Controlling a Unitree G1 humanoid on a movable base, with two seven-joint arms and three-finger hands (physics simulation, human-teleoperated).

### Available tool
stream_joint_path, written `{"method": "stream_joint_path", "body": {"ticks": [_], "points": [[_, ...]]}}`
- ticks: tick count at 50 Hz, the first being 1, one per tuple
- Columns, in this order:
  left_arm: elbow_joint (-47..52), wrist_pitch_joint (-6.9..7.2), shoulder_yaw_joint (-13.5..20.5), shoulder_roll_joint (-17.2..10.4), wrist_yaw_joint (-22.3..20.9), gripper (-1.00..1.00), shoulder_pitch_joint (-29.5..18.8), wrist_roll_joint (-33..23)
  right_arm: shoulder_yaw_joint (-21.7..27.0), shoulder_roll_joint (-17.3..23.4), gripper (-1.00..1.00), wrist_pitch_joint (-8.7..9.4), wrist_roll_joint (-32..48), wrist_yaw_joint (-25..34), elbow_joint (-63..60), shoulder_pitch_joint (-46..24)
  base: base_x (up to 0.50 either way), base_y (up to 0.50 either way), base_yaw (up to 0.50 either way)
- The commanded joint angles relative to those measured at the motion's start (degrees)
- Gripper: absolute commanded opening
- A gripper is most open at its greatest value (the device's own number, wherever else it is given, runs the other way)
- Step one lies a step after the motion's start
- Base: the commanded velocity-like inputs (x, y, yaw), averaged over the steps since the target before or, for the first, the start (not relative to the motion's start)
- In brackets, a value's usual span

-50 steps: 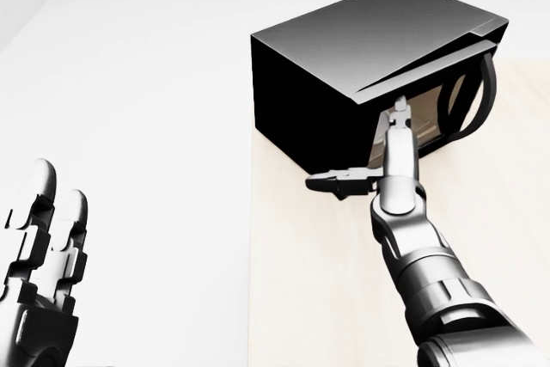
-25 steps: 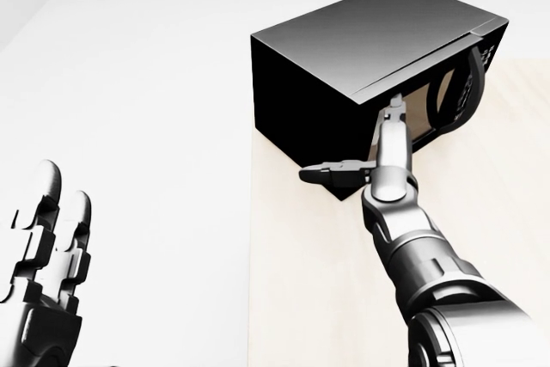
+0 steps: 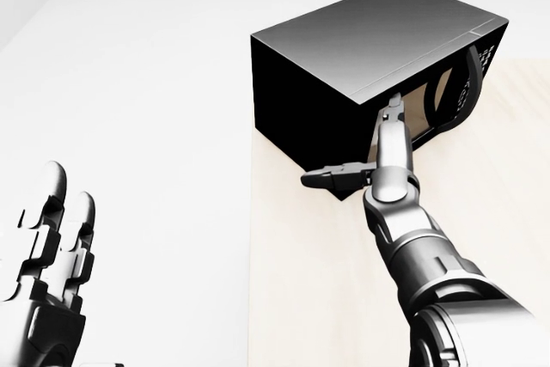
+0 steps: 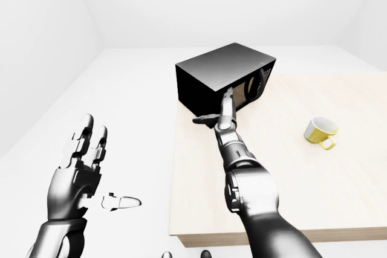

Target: Close the microwave.

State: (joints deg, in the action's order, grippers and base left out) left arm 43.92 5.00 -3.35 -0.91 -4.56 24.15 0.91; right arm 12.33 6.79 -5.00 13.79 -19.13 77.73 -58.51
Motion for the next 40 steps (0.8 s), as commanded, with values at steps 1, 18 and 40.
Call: {"method": "stream_joint_path", "body": {"ticks": [1,18,40], "points": [[-0.25,0.0,0.11,-0.04,0.04,1.0,-0.34,0.05,-6.74,-5.63,1.0,0.0,3.75,2.37,-1.43,-6.18,0.0,0.0,0.0],[0.29,0.0,0.61,0.15,-0.18,1.0,-0.31,0.28,-6.68,-3.95,1.0,0.0,2.38,2.5,-2.71,-5.67,0.0,0.0,0.0],[-0.36,0.0,1.05,0.74,-0.33,1.0,-0.88,-0.39,-7.27,-4.94,1.0,8.99,-0.2,12.41,-99.84,62.53,0.0,0.0,0.0]]}}
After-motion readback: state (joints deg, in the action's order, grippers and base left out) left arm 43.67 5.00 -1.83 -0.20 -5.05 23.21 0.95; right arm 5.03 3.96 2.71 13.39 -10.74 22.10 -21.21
